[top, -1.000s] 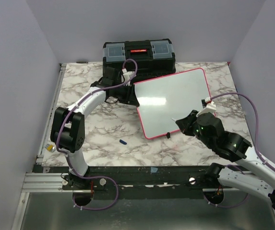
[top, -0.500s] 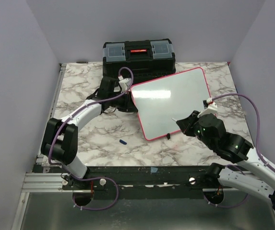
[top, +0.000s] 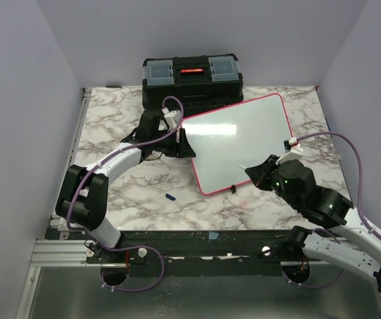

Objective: Write a sentence on the whiteboard
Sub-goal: Move the whiteboard to the center of the board.

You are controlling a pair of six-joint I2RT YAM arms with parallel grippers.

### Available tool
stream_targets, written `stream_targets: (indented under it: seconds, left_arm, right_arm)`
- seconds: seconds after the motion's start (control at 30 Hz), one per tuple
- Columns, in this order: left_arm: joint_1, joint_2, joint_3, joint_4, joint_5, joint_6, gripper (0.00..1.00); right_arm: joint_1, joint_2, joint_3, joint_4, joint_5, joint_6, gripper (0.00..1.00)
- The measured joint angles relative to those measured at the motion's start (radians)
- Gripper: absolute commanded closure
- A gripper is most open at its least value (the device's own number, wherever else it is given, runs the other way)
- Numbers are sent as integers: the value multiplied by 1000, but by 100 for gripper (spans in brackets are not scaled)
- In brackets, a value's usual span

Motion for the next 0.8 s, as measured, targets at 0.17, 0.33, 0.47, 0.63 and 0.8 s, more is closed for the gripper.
stream_targets:
  seconds: [0.17,0.33,0.47,0.63,0.8]
  left_arm:
    - [0,4,-6,85,5,-32,50]
    - [1,50,-24,202,28,-72,54]
    - [1,77,-34,241,37,-93,61]
    - [2,89,-46,298,56,-112,83]
    - [6,98,-77,390,132,-181,99]
  right_arm:
    - [0,11,0,0,0,-1,99]
    - [0,25,0,0,0,-1,99]
    - [0,26,0,0,0,-1,99]
    - [0,26,0,-6,0,-1,99]
    - [0,31,0,-8,0,-2,99]
